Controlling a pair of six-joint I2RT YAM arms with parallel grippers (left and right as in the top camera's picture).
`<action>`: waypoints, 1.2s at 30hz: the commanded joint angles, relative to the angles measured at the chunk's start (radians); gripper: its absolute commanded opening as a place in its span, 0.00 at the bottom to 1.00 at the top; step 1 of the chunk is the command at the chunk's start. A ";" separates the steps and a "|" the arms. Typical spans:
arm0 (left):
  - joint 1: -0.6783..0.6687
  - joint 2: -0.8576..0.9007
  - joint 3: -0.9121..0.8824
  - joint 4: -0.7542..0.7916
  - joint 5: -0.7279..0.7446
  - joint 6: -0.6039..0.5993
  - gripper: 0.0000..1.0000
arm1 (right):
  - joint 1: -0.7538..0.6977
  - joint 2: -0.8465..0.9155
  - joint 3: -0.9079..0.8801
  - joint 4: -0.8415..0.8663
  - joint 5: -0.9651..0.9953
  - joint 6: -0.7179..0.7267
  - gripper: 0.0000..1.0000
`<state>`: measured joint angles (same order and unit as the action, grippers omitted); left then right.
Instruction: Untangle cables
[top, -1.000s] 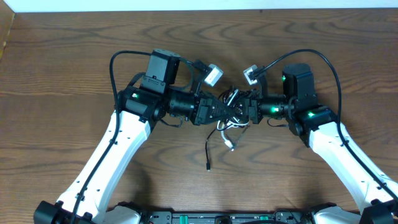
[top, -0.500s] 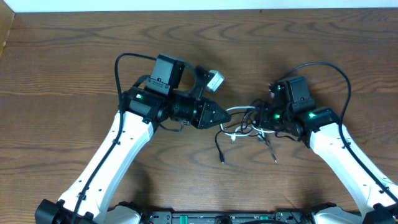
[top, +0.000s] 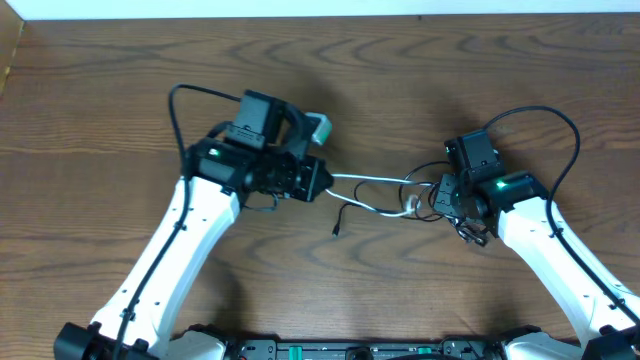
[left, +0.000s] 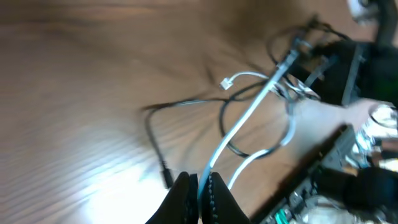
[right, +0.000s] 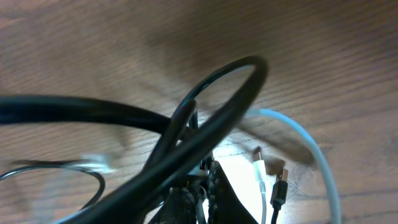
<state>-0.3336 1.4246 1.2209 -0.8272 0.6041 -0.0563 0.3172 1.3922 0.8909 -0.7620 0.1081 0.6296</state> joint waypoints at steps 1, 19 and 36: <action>0.080 -0.022 0.014 -0.005 -0.062 -0.023 0.07 | -0.006 0.006 -0.003 -0.004 0.044 0.019 0.01; 0.344 -0.022 0.014 0.024 -0.172 -0.135 0.07 | -0.006 0.006 -0.003 0.013 -0.003 -0.006 0.01; 0.135 -0.021 0.007 0.019 0.202 -0.017 0.76 | -0.006 0.006 -0.003 0.262 -0.793 -0.515 0.01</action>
<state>-0.1417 1.4246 1.2209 -0.8043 0.7029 -0.1661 0.3115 1.3941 0.8886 -0.5079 -0.5289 0.1970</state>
